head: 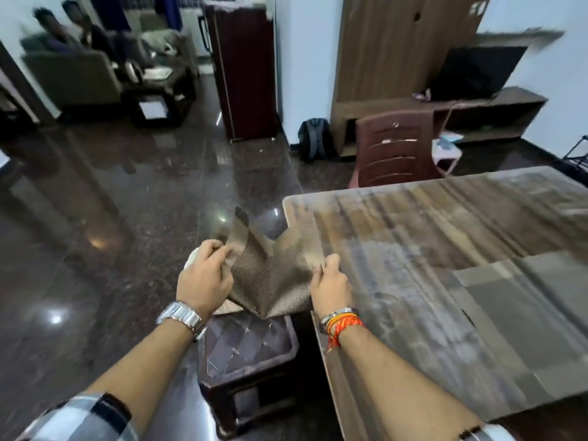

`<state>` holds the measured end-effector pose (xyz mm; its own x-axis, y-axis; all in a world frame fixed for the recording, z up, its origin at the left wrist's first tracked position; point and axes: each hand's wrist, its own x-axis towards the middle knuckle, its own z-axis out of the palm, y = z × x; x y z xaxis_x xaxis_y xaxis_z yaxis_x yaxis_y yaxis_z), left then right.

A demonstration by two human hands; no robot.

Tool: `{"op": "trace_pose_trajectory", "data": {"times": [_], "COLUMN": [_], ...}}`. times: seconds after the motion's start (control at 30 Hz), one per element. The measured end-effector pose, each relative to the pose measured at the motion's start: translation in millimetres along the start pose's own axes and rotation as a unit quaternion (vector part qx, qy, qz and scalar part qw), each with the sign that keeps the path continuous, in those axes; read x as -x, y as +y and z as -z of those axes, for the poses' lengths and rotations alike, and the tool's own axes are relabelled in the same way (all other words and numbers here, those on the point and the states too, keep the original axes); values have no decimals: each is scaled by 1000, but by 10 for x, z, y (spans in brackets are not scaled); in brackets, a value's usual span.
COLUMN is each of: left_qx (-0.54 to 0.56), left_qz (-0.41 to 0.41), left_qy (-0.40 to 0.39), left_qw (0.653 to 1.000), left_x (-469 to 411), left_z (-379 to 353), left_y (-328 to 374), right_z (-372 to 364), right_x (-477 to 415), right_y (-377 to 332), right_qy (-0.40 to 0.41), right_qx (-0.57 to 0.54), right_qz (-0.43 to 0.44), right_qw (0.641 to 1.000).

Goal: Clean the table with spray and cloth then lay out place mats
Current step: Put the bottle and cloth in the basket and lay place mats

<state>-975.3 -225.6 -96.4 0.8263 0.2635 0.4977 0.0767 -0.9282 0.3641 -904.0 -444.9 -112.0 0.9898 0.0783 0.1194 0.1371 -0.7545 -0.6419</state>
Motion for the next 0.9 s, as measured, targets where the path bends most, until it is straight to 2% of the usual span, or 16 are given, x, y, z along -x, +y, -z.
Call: {"op": "trace_pose_trajectory", "data": {"times": [0.23,0.4,0.47,0.63,0.8,0.9], "left_qx": [46,79,58,-5,15,19], "left_qz": [50,81,62,10,-33,-55], "left_qy": [76,98,79,-30,-103,-114], "left_qw": [995,989,993,1000,994,992], "left_x": [-473,-654,-745,-1064,-1715,-2068], "left_z": [423,568,606,615,611,595], "left_y": [47,-236,-423,-1011,-1823,-2106], "right_z": [391,263,128,-269,-856,-1037], "right_x": [-372,-471,-492,-602,-847,-1012], "right_y": [-209,-484,-637,-1022,-1652,-1985], "right_qy": [106,144,149,201,270,286], "right_qx": [-145,-161,-149,-128,-71,-40], "right_qz": [-36,-49,-57,-72,-120,-150], "right_qw": [983,975,976,968,953,946]}}
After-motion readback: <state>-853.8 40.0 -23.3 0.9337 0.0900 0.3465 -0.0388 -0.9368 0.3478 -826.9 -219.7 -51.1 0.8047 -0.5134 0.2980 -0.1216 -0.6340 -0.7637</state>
